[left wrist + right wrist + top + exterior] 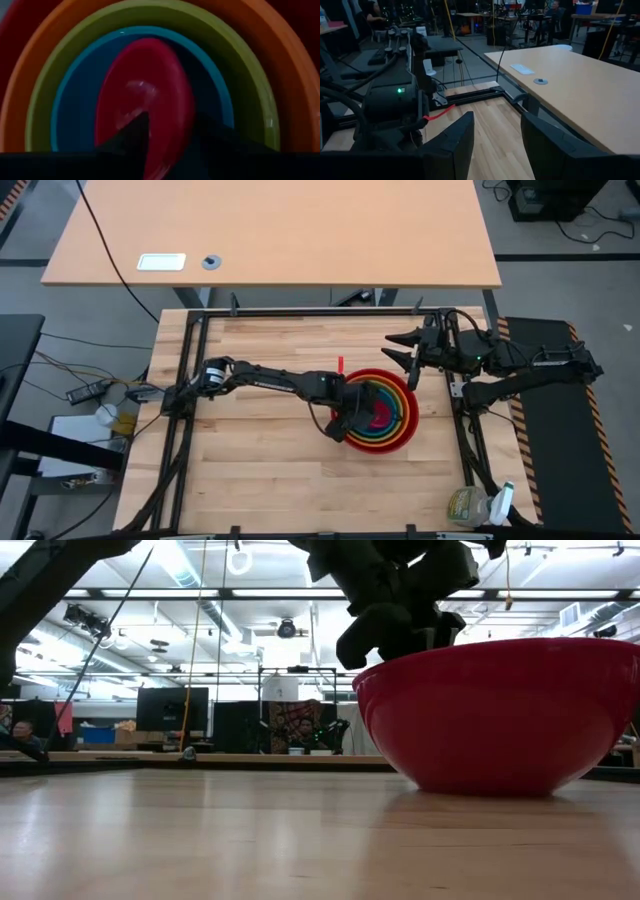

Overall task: Nest bowls inside each other
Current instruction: Stack the pink bowl on top of the blue bowl, then return to Home Position

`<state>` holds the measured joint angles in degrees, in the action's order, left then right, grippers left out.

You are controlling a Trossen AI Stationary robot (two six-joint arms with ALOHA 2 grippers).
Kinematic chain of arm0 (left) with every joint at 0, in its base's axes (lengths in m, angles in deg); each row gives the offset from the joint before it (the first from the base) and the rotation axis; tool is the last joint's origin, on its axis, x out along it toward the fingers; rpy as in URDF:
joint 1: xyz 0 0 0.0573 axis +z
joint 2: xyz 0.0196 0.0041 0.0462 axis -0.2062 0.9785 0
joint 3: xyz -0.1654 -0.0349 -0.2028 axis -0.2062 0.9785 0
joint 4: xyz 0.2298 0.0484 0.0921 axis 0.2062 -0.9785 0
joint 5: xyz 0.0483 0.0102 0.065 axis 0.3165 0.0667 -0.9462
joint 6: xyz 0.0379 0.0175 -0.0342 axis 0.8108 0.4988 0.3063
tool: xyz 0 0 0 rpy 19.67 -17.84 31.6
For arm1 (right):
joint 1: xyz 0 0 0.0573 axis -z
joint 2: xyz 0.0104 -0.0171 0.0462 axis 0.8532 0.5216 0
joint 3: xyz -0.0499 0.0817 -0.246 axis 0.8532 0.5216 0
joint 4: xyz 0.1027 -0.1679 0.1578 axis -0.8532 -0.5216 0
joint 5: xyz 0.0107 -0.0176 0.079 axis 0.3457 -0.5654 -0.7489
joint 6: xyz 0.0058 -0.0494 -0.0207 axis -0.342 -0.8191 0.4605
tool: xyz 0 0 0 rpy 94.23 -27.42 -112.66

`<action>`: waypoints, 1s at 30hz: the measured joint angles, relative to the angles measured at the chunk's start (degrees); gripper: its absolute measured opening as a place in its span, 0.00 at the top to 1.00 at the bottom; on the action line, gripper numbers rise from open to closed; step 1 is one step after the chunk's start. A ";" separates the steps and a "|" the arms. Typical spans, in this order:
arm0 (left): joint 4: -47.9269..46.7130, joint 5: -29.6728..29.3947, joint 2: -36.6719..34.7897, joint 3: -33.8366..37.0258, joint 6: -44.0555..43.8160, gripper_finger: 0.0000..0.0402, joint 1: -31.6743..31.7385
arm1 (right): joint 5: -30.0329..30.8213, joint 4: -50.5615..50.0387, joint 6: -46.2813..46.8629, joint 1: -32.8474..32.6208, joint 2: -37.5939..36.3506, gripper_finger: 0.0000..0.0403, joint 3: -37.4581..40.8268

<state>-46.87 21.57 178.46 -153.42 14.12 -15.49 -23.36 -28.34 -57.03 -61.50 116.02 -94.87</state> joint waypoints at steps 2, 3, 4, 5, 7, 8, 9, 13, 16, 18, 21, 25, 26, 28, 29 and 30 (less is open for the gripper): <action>0.09 -0.02 0.00 0.00 -0.02 0.54 0.00 | 0.00 0.06 0.00 0.00 0.00 0.58 0.00; 0.09 -0.02 -0.13 0.00 -0.06 0.52 -0.11 | -0.01 0.06 0.00 0.00 0.00 0.58 0.00; -0.61 -0.07 -0.29 -0.24 -0.24 0.51 -0.15 | 0.00 0.13 0.00 0.00 0.00 0.58 0.00; -0.97 -0.17 -0.44 -0.54 -0.27 0.49 -0.17 | 0.00 0.09 0.00 0.00 0.00 0.58 0.00; -1.90 -0.62 -1.54 -0.96 -0.26 0.48 -0.17 | 0.00 0.14 0.00 0.00 0.00 0.58 0.00; -2.98 -1.26 -2.24 -0.96 -0.32 0.48 -0.17 | 0.00 0.05 0.00 0.00 0.00 0.58 0.00; -3.51 -1.80 -3.08 -1.00 -0.55 0.47 -0.15 | 0.02 -0.08 0.03 0.00 0.00 0.58 0.00; -8.84 -1.90 -5.34 -1.00 -3.98 0.48 0.71 | 0.07 -1.58 -0.01 -0.01 -0.39 0.58 0.00; -10.06 -2.08 -7.73 1.46 -6.43 0.52 1.02 | 0.37 -2.79 -0.27 -0.04 -0.99 0.58 0.08; -8.26 -2.62 -10.34 4.98 -7.43 0.55 0.79 | 0.39 -1.92 -0.38 -0.07 -1.65 0.58 1.33; -2.91 -5.22 -15.37 12.97 -8.84 0.59 -0.13 | 0.45 1.31 -0.44 -0.07 -3.33 0.58 5.89; 7.24 -8.74 -23.75 25.79 -11.25 0.62 -0.69 | 1.84 10.08 -1.71 0.10 -6.62 0.58 14.01; 9.63 -9.22 -25.99 28.77 -12.20 0.62 -0.66 | 1.86 12.46 -2.07 0.28 -7.48 0.58 15.86; 12.43 -9.24 -30.07 34.14 -14.54 0.62 -0.45 | 1.70 16.69 -2.82 0.55 -9.14 0.58 19.39; 13.65 -9.27 -32.14 36.46 -15.75 0.62 -0.38 | 1.23 18.56 -3.51 0.58 -10.18 0.58 21.04; 14.72 -9.27 -34.41 38.85 -16.98 0.62 -0.30 | 0.54 20.14 -4.35 0.58 -11.14 0.58 22.61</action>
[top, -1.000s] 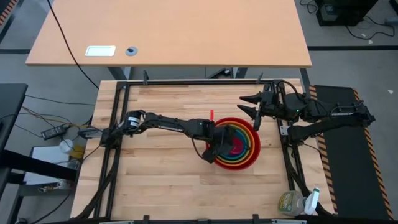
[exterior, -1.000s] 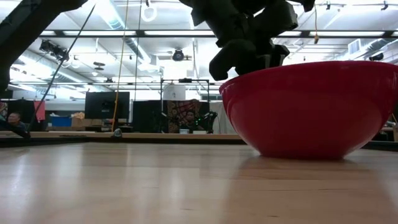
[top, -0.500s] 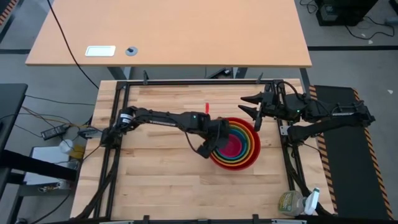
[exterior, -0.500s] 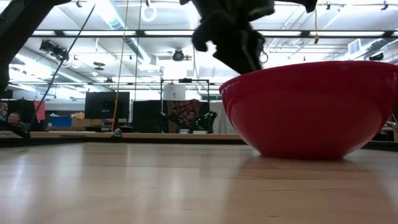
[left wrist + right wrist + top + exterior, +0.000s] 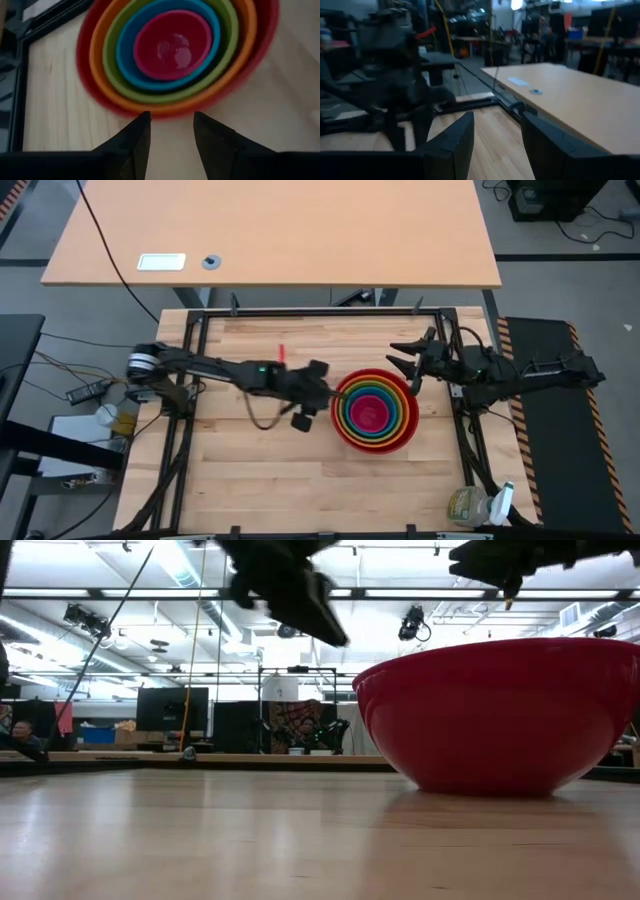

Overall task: Nest bowls inside each other
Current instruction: Return to Home Position

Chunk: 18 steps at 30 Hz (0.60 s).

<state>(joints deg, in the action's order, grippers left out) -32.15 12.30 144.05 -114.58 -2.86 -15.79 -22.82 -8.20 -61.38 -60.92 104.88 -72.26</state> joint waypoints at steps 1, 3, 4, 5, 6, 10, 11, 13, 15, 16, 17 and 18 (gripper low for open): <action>0.86 0.01 -2.08 2.25 -1.17 0.62 0.10 | -0.62 1.48 -0.73 -0.01 -0.95 0.58 1.40; 3.14 0.02 -6.54 6.92 -3.30 0.62 0.30 | -1.79 4.54 -1.69 -0.01 -3.04 0.58 4.34; 4.25 0.01 -8.54 9.27 -4.33 0.62 0.43 | -1.92 6.04 -1.79 0.01 -3.95 0.58 5.81; 5.50 0.01 -10.92 11.98 -5.52 0.62 0.58 | -1.97 7.94 -1.94 0.15 -4.98 0.58 7.23; 6.65 -0.01 -12.87 14.60 -6.37 0.63 0.75 | -1.87 9.29 -2.09 0.29 -6.09 0.58 8.77; 11.66 -2.83 -21.15 23.96 -9.41 0.63 1.41 | -0.22 13.25 -2.75 1.41 -10.16 0.58 13.58; 12.37 -4.04 -22.99 25.87 -10.02 0.63 1.55 | -0.12 13.70 -3.06 1.74 -11.19 0.58 14.49; 12.37 -6.07 -26.37 29.63 -11.71 0.63 1.61 | -0.13 14.31 -3.48 2.30 -13.21 0.58 16.05; 12.84 -7.21 -29.62 32.56 -13.39 0.63 1.60 | -0.17 14.17 -3.61 2.67 -15.13 0.58 17.11; 12.81 -7.43 -31.39 33.95 -14.47 0.63 1.59 | -0.42 13.88 -3.66 2.78 -15.90 0.58 17.46; 12.63 -7.47 -33.05 35.24 -15.41 0.63 1.59 | -0.75 13.12 -3.87 2.87 -16.74 0.58 17.66; 12.73 -7.49 -34.62 36.40 -16.24 0.63 1.59 | -1.24 11.76 -4.03 2.91 -17.70 0.58 17.72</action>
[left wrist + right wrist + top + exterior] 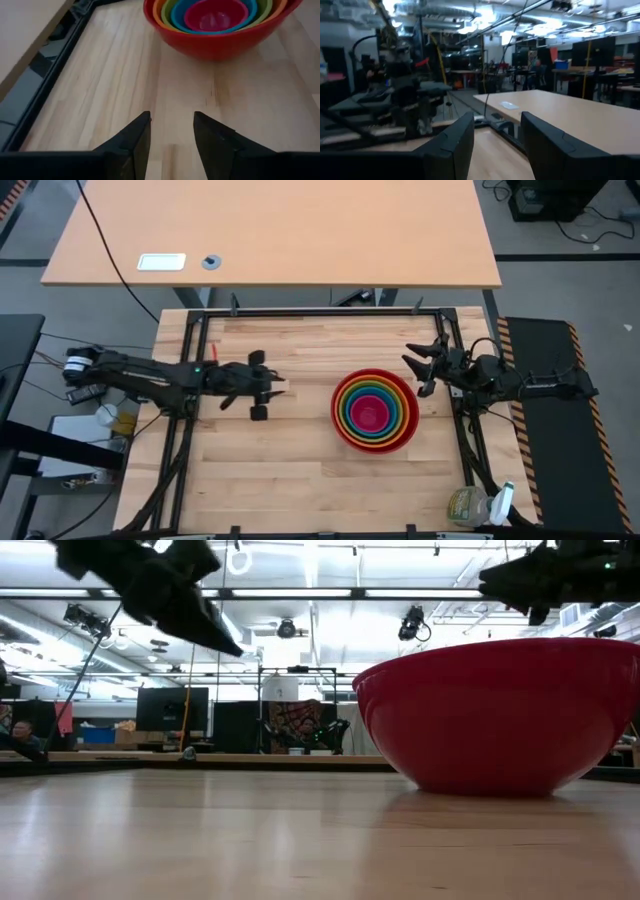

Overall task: Nest bowls inside each other
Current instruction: Return to Home Position

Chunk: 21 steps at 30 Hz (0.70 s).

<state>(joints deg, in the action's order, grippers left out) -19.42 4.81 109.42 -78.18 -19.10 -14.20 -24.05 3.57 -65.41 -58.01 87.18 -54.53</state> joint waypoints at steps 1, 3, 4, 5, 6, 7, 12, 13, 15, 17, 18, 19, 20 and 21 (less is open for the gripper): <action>0.09 0.00 -1.53 1.27 -0.92 0.63 0.00 | -0.58 -1.58 -0.04 0.05 -0.76 0.58 0.06; -0.45 -0.32 -4.82 3.76 -2.40 0.63 -0.12 | -0.89 -4.74 0.07 0.05 -2.23 0.58 0.06; -0.20 -0.66 -6.31 4.73 -2.89 0.63 -0.20 | -1.03 -6.39 0.30 0.05 -3.04 0.58 0.12; -0.11 -1.29 -8.02 5.86 -3.44 0.63 -0.32 | -1.03 -7.49 0.60 0.05 -3.71 0.58 0.15; -0.45 -1.78 -9.68 6.95 -3.99 0.63 -0.43 | -1.03 -8.65 0.91 0.05 -4.54 0.58 0.15; -0.67 -2.29 -11.23 7.97 -4.43 0.63 -0.53 | -1.05 -10.02 1.09 0.05 -5.43 0.58 0.15; -0.89 -3.02 -19.06 12.20 -6.73 0.63 -0.55 | -1.06 -14.92 2.84 0.04 -9.09 0.58 0.15; -1.20 -3.02 -20.49 12.82 -7.09 0.63 -0.55 | -1.06 -15.10 3.03 0.04 -9.61 0.58 0.15; -2.46 -3.04 -23.01 13.65 -7.50 0.63 -0.55 | -1.06 -16.16 3.03 0.03 -10.60 0.58 0.15; -4.61 -3.27 -25.33 13.71 -7.85 0.63 -0.55 | -1.06 -15.55 3.16 0.03 -11.28 0.58 0.51; -5.64 -3.67 -26.39 13.71 -8.20 0.63 -0.55 | -1.06 -15.02 3.46 0.03 -11.65 0.58 1.09; -6.57 -4.26 -27.51 13.71 -8.33 0.63 -0.55 | -1.06 -14.96 3.64 0.03 -12.09 0.58 1.91; -7.60 -4.54 -28.52 13.71 -8.42 0.63 -0.55 | -1.04 -14.62 3.99 0.03 -12.26 0.58 2.83; -8.54 -4.83 -29.57 13.71 -8.55 0.63 -0.55 | -0.99 -14.26 4.58 0.03 -12.36 0.58 3.55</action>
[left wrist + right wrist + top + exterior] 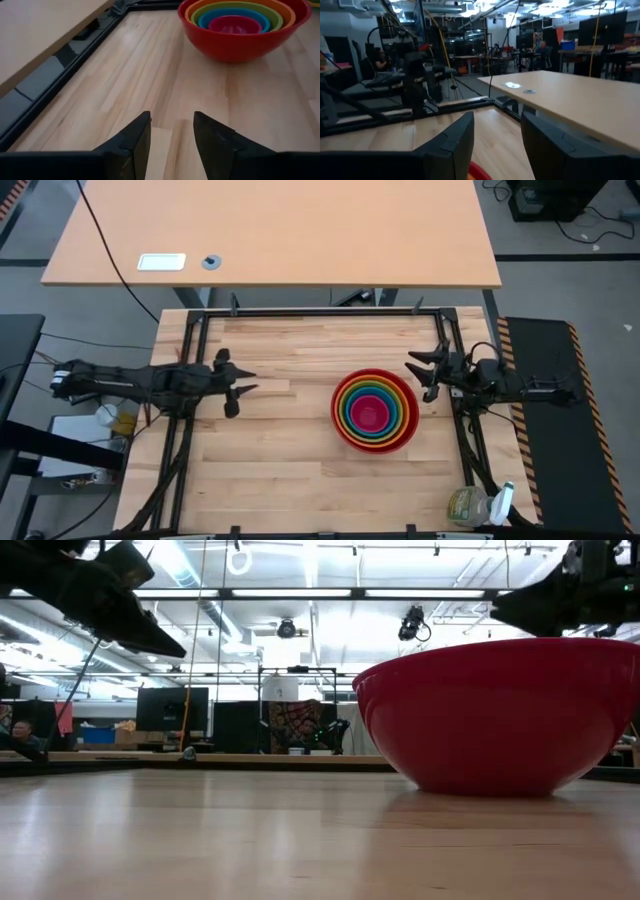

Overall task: Nest bowls inside each other
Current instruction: Return to Home Position

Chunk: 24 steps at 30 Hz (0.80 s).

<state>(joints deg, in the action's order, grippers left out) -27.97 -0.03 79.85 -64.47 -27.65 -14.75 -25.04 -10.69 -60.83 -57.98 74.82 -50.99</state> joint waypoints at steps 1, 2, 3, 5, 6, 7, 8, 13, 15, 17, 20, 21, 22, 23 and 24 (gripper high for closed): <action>-0.89 -0.35 -1.03 0.00 -0.05 0.63 0.00 | 0.22 0.22 0.52 0.00 -0.28 0.58 0.67; -1.68 -0.76 -1.97 0.00 -0.13 0.63 0.00 | 0.50 0.57 1.01 0.00 -0.45 0.58 1.28; -2.28 -0.94 -2.93 0.00 -0.27 0.63 0.00 | 0.87 1.01 1.64 0.01 -0.51 0.58 1.87; -3.43 -0.92 -4.57 0.07 -0.77 0.63 0.00 | 1.81 1.09 2.35 0.00 -0.53 0.58 3.01; -2.63 -0.92 -5.17 0.47 -1.41 0.63 -0.18 | 2.01 1.09 2.49 0.01 -0.52 0.58 3.35; -1.23 -0.91 -5.89 1.29 -1.91 0.63 -0.55 | 2.07 1.12 2.55 0.02 -0.52 0.58 3.46; 0.34 -0.88 -6.39 2.41 -2.58 0.63 -1.00 | 2.10 1.53 2.59 0.00 -0.52 0.58 3.56; 9.90 -0.61 -6.94 8.31 -4.61 0.63 -4.29 | 2.14 2.07 3.66 0.01 -0.50 0.58 3.94; 12.31 -0.57 -6.96 9.60 -4.56 0.63 -5.60 | 2.14 2.34 4.02 0.00 -0.52 0.58 4.17; 15.17 -0.57 -6.99 10.67 -4.06 0.63 -7.03 | 2.27 2.28 4.40 0.02 -0.50 0.58 4.79; 20.36 -0.52 -6.99 13.09 -2.51 0.63 -9.74 | 3.74 2.48 6.16 0.02 -0.50 0.58 6.34; 21.15 -0.52 -6.99 13.74 -2.23 0.63 -10.50 | 3.92 2.42 6.69 0.02 -0.50 0.58 6.82; 21.86 -0.50 -7.00 14.36 -2.16 0.63 -11.24 | 3.97 2.04 7.18 0.02 -0.47 0.58 6.89; 22.08 -0.50 -7.01 14.75 -2.18 0.63 -11.92 | 3.96 1.92 7.86 0.00 -0.47 0.58 6.89; 21.90 -0.52 -7.01 15.01 -2.36 0.63 -12.61 | 3.95 1.96 8.20 0.00 -0.47 0.58 6.87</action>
<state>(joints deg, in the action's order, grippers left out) -6.07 -0.55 72.84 -49.46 -30.01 -27.36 -21.09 -8.73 -52.63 -57.98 74.34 -44.11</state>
